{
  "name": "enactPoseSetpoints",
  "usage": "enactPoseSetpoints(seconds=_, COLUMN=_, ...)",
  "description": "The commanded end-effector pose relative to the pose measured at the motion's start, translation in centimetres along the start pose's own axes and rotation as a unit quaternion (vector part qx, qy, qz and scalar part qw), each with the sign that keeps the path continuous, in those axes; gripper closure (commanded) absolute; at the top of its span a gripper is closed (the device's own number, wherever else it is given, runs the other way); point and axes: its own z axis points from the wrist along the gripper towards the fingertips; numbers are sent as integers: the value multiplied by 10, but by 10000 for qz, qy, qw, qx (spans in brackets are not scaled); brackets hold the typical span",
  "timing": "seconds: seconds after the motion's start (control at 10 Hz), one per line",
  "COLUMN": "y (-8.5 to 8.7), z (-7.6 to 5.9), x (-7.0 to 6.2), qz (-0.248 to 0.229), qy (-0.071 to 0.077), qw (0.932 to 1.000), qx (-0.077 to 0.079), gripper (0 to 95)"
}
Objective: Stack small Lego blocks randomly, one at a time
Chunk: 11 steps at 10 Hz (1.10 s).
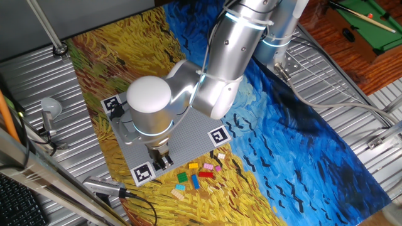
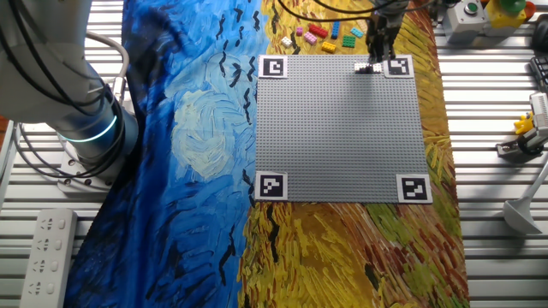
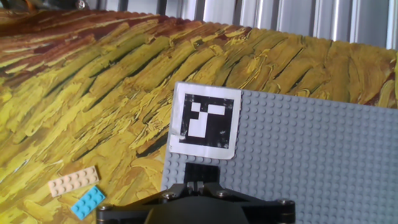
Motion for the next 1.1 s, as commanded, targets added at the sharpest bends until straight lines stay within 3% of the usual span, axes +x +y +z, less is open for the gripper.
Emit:
enactPoseSetpoints(seconds=0.1, y=0, z=5, x=2, qz=-21, qy=-3, qw=10000, qx=0, gripper=950)
enactPoseSetpoints(seconds=0.4, y=1, z=12, x=4, qz=-44, qy=-24, qw=10000, qx=10, gripper=950)
enactPoseSetpoints(seconds=1.1, y=1, z=17, x=13, qz=-82, qy=-33, qw=10000, qx=-4, gripper=950)
